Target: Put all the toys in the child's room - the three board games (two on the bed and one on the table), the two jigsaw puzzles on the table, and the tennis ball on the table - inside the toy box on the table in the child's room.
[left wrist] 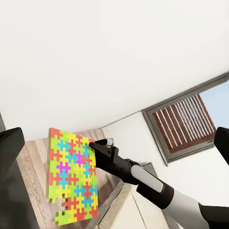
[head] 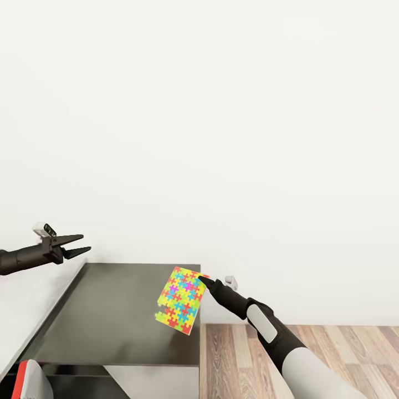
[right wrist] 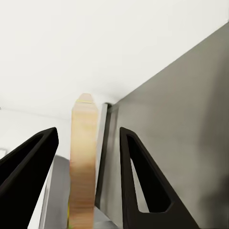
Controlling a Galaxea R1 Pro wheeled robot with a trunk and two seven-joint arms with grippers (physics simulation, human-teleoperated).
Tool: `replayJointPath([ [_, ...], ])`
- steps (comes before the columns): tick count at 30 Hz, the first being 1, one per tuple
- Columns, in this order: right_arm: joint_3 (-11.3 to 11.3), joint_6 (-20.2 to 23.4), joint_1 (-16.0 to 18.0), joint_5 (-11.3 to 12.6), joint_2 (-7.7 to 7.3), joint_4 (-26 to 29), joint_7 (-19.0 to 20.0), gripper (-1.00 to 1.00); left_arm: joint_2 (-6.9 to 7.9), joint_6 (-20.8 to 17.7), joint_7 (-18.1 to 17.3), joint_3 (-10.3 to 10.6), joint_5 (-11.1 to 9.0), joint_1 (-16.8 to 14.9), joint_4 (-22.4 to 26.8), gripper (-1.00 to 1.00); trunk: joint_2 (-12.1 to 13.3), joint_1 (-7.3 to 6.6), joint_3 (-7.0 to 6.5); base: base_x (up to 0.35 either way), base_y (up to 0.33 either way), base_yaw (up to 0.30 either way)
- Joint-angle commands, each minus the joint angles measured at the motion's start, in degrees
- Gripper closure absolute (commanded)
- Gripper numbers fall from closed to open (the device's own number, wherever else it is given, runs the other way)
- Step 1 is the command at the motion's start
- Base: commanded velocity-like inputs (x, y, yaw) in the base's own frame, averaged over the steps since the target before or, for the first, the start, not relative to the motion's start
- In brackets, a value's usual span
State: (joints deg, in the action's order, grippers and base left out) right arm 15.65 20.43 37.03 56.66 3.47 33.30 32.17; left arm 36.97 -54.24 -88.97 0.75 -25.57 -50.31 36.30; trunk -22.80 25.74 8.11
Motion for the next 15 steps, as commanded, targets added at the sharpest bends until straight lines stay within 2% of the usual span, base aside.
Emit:
replayJointPath([
  [1,0.1,0.4,0.1,0.6,-0.02,0.0,0.0,1.00,0.03,-0.6,-0.2,0.1,0.0,0.0,0.0,-1.00,-0.1,0.04,0.03,0.000,0.000,0.094],
  [11,0.1,0.4,0.1,0.6,0.03,0.0,0.0,1.00,0.03,-0.6,-0.2,0.0,0.0,0.0,0.0,-1.00,-0.1,0.04,-0.46,-0.001,0.000,0.061],
  [15,0.1,0.3,0.1,0.6,0.05,0.0,-0.1,1.00,0.03,-0.6,-0.2,0.1,0.0,0.0,0.0,-1.00,-0.1,0.04,-0.55,-0.161,0.000,0.117],
])
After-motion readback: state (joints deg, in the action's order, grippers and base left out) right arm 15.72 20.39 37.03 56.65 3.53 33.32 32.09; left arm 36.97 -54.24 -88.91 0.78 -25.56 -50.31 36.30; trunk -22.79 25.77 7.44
